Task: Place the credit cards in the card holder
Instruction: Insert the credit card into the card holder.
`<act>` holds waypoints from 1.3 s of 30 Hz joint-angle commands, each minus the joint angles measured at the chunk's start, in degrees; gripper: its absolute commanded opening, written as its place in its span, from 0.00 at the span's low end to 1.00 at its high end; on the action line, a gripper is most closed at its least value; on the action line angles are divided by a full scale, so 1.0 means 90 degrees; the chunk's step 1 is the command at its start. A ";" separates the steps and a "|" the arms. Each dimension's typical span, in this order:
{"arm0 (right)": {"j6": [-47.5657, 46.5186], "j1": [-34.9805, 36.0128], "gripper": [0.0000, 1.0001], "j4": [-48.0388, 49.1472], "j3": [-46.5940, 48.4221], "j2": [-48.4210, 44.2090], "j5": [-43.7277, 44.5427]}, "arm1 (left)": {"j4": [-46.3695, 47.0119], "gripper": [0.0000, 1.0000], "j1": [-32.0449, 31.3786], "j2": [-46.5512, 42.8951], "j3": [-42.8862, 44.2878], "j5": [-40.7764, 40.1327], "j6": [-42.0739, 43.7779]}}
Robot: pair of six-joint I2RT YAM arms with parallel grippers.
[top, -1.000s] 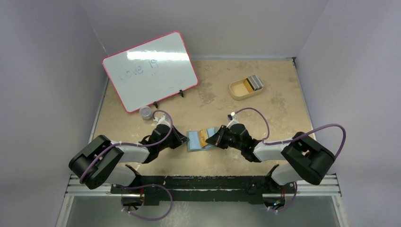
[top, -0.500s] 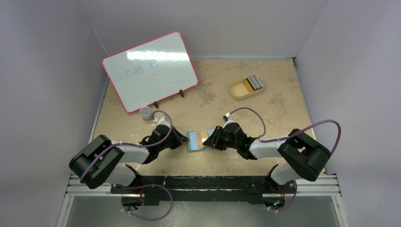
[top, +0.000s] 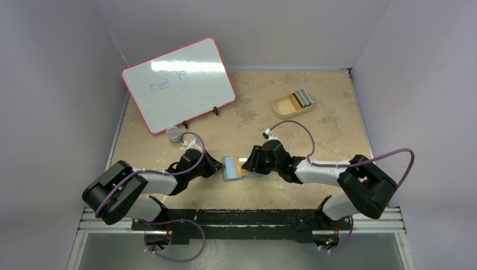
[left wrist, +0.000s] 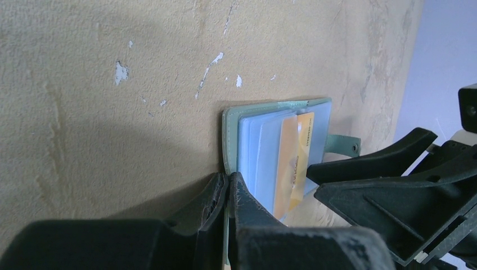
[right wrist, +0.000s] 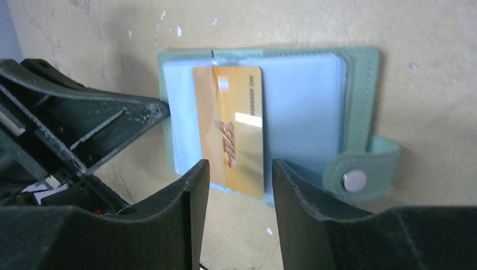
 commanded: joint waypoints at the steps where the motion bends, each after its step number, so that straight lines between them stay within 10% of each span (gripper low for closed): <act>1: -0.0417 0.0026 0.48 0.0123 0.0562 0.0568 0.0104 | 0.0131 0.00 -0.0032 0.0023 -0.0013 0.0075 -0.0010; 25: -0.0583 0.0315 0.42 0.0190 0.1045 0.0945 -0.0534 | -0.0392 0.00 -0.0031 -0.0154 0.0264 0.0124 0.0179; 39: -0.2149 -0.0037 0.50 -0.2168 0.2451 -0.0140 0.1120 | -0.1980 0.30 -0.0035 -0.1513 0.0787 -0.0277 0.0523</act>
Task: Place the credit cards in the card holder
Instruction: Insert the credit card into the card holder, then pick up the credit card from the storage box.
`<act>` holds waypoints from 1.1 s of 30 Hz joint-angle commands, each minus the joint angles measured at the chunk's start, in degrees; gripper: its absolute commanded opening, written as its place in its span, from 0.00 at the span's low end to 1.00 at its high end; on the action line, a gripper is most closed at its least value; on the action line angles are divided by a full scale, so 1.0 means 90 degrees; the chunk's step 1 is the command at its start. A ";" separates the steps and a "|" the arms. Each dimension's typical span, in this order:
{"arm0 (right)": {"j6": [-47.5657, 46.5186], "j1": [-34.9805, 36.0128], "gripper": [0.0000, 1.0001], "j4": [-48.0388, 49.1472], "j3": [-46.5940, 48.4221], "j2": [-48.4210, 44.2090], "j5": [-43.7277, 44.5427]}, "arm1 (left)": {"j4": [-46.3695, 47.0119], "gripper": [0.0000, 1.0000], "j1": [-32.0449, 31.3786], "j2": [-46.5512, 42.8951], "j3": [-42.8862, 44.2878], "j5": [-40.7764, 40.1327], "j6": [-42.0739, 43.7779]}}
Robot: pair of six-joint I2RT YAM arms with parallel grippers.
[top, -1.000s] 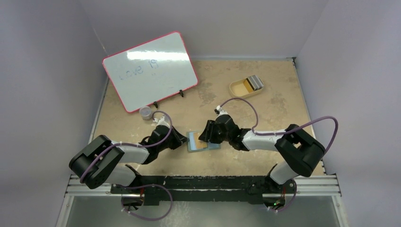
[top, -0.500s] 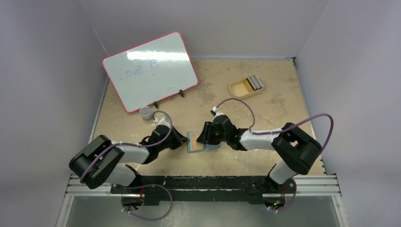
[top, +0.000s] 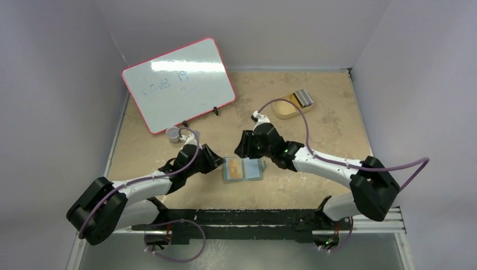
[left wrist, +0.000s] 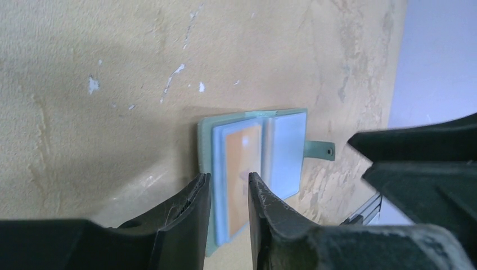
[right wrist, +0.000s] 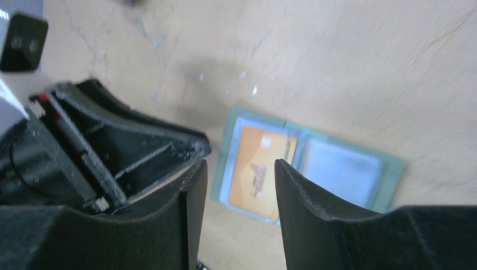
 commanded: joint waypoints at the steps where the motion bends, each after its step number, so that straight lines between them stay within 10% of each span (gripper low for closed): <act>1: -0.1074 -0.0371 0.51 -0.0871 0.0827 -0.0096 0.0902 | -0.0545 0.31 -0.0031 -0.0444 0.0398 -0.0208 0.0308; 12: -0.3597 -0.2361 0.55 -0.1535 0.2839 0.0755 0.2589 | -0.1916 0.61 -0.0028 -0.1385 0.1090 -0.0172 0.1017; 33: -0.5765 -0.3940 0.61 -0.1944 0.5284 0.4074 0.3140 | -0.4918 0.65 -0.0031 -0.2010 0.3112 0.0070 0.2938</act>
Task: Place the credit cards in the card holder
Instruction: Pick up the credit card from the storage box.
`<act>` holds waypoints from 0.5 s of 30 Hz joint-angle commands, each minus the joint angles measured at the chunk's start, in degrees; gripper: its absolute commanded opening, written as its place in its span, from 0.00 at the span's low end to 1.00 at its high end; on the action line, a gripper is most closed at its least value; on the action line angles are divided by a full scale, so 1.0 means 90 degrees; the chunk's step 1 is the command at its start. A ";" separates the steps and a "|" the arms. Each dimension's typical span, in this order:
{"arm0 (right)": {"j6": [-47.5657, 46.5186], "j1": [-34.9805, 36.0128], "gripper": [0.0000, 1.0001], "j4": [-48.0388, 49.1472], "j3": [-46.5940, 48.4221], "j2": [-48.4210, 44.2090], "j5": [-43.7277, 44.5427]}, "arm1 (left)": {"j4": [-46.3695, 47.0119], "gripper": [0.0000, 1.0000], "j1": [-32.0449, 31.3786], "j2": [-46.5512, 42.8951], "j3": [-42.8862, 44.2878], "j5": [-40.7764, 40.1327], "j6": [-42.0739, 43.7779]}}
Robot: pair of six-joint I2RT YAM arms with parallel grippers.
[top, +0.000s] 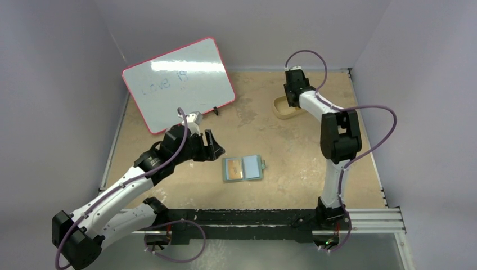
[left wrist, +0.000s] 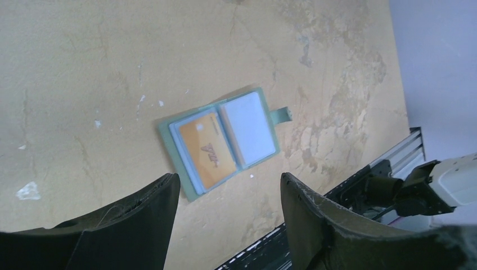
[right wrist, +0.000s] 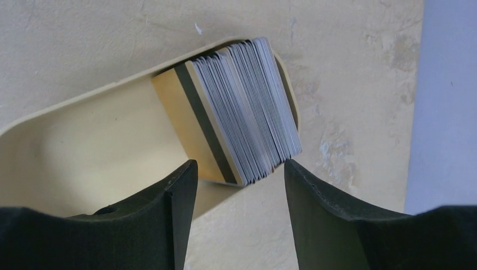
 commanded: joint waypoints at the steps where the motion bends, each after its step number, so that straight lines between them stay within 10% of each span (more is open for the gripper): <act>1: -0.0341 -0.0027 0.61 -0.0064 0.0565 0.0166 0.0022 | -0.0429 0.65 -0.0026 -0.0172 0.0258 -0.0202 0.0475; 15: -0.0689 -0.0028 0.57 0.0180 0.0623 0.0501 0.0825 | -0.0417 0.65 -0.0027 -0.0404 0.0257 -0.0222 0.0498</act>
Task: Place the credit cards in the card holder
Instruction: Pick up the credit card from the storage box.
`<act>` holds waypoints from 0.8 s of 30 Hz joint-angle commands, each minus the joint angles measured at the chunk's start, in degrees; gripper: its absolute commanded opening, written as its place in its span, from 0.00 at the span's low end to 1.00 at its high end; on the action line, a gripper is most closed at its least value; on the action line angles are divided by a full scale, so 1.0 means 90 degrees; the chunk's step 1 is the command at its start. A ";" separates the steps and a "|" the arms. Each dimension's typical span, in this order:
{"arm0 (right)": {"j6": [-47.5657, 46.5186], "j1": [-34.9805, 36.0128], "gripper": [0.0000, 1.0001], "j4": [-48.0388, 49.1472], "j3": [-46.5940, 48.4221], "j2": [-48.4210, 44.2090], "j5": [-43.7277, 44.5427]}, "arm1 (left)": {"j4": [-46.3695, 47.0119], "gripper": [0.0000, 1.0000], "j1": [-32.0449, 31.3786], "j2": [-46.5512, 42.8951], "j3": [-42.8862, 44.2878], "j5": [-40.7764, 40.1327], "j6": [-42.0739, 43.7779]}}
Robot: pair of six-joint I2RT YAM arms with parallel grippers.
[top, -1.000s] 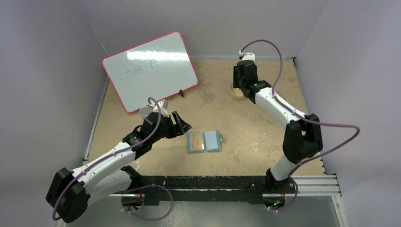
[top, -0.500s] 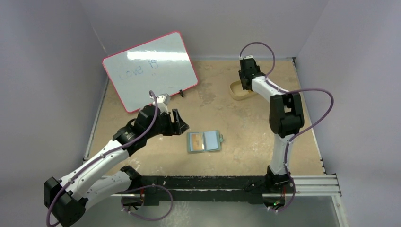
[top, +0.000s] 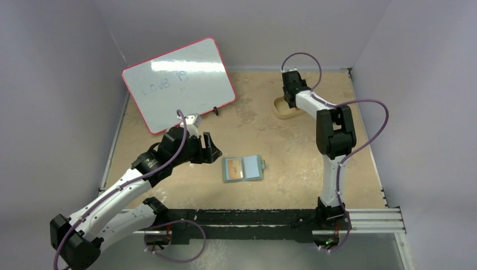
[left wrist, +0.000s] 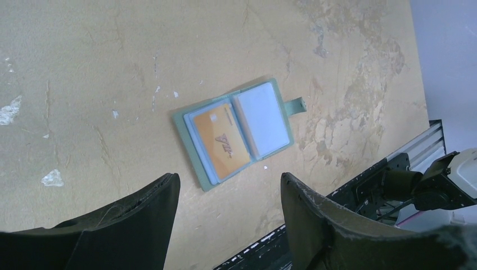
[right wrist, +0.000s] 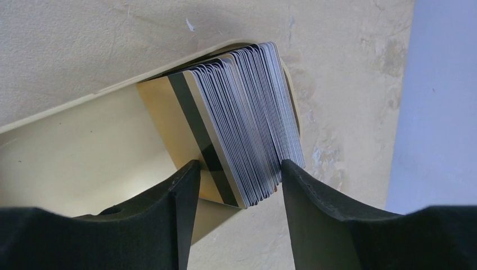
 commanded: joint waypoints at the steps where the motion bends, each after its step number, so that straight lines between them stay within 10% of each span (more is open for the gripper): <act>1: -0.0189 0.0009 0.55 0.0189 0.0213 -0.0170 0.0385 | 0.0094 0.65 -0.0028 -0.0166 0.0253 -0.0083 0.0148; 24: -0.0265 0.0002 0.22 0.0156 0.0442 -0.0222 0.0389 | 0.0133 0.65 -0.0032 -0.0279 0.0216 -0.0087 0.0135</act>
